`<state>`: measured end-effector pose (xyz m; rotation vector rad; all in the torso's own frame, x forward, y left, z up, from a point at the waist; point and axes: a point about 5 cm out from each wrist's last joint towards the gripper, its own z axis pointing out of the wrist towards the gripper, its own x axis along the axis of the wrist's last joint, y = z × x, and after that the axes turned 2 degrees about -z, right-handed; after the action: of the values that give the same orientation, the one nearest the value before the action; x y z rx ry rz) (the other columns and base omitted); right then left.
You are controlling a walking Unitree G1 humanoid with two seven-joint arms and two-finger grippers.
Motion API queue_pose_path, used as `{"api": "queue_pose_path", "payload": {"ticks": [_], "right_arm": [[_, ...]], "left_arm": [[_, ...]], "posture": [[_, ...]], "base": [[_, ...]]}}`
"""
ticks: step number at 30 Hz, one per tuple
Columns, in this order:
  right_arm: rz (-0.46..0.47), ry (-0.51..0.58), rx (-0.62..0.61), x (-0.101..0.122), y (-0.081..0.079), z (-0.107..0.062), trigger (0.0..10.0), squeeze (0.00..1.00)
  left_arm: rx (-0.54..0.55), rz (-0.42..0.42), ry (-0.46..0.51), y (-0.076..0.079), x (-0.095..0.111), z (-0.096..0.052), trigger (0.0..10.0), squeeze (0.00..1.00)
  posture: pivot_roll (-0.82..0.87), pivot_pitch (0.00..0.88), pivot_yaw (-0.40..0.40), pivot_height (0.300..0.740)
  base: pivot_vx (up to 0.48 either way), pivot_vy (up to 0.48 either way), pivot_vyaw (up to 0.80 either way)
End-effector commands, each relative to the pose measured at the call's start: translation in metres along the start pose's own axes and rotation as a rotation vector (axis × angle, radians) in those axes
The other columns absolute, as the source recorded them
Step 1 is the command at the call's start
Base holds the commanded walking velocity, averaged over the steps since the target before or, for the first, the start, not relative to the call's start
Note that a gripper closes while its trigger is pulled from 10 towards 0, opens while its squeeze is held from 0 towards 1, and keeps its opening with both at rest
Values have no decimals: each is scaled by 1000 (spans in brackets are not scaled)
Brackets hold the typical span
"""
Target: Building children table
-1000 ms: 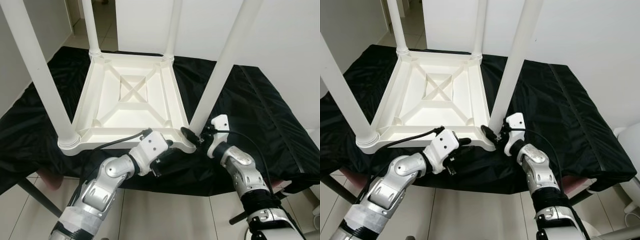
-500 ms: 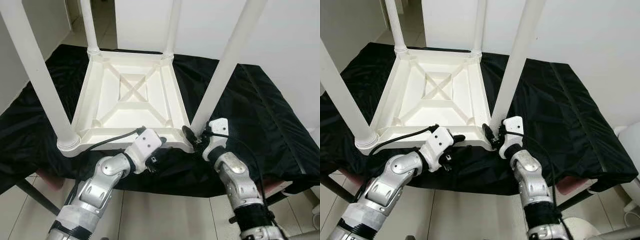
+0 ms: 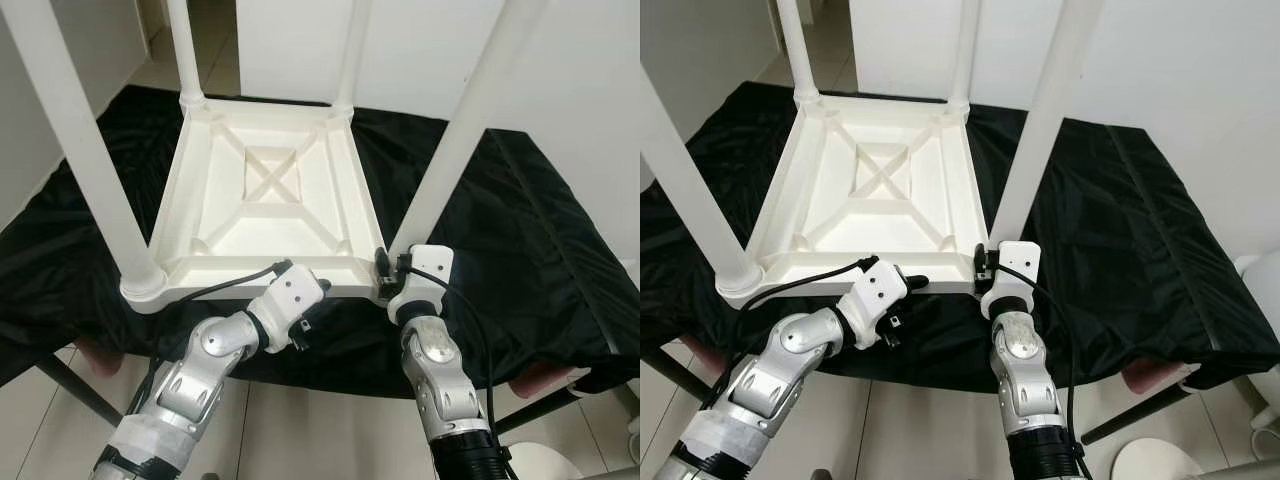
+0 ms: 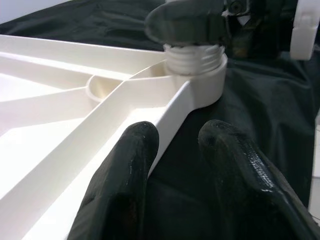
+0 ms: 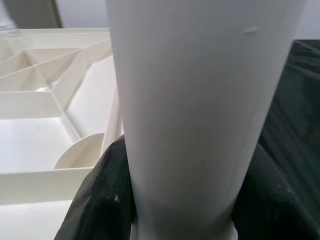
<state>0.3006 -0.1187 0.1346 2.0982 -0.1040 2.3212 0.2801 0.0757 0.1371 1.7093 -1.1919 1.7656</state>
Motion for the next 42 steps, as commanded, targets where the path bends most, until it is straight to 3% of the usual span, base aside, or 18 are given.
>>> {"api": "queue_pose_path", "payload": {"ticks": [1, 6, 7, 16, 20, 23, 24, 30, 39, 42], "right_arm": [[34, -33, -51, -8, -4, -10, 10000, 0], [48, -10, -25, -5, -3, -13, 10000, 0], [50, 2, -18, -4, -3, -12, 10000, 1000], [40, 57, 42, 5, -9, -11, 10000, 1000], [76, 70, 143, 7, -11, -13, 10000, 1000], [79, 72, 175, 7, -10, -14, 10000, 1000], [58, 74, 211, 7, -6, -15, 10000, 0], [-13, 70, 337, -1, 21, -14, 10000, 0], [-79, 59, 498, -1, 36, -8, 10000, 0], [-120, 36, 611, -1, 45, -1, 10000, 0]], "left_arm": [[25, 7, 3, 0, -1, -1, 10000, 0], [79, 4, 13, -5, 0, -2, 10000, 0], [93, 6, 10, -8, 1, -2, 10000, 0], [119, 5, 21, -14, 5, 1, 10000, 0], [90, -53, 37, -10, 6, 2, 10000, 0], [86, -50, 40, -9, 7, 1, 10000, 0], [76, -56, 42, -8, 7, 1, 10000, 0], [80, -66, 48, -11, 6, -3, 10000, 0], [85, -63, 41, -11, 5, -5, 10000, 0], [82, -58, 40, -12, 6, -6, 10000, 0]], "posture": [[47, 60, -81, 740], [52, 60, -83, 740], [55, 55, -79, 740], [54, 42, -72, 740], [53, 38, -73, 740], [53, 34, -73, 740], [53, 34, -73, 740], [56, 27, -84, 740], [58, 41, -82, 740], [64, 42, -86, 740]], "base": [[0, 0, 0], [0, 0, 0], [0, 0, 0], [0, 0, 0], [0, 0, 0], [0, 0, 0], [0, 0, 0], [0, 0, 0], [0, 0, 0], [0, 0, 0]]}}
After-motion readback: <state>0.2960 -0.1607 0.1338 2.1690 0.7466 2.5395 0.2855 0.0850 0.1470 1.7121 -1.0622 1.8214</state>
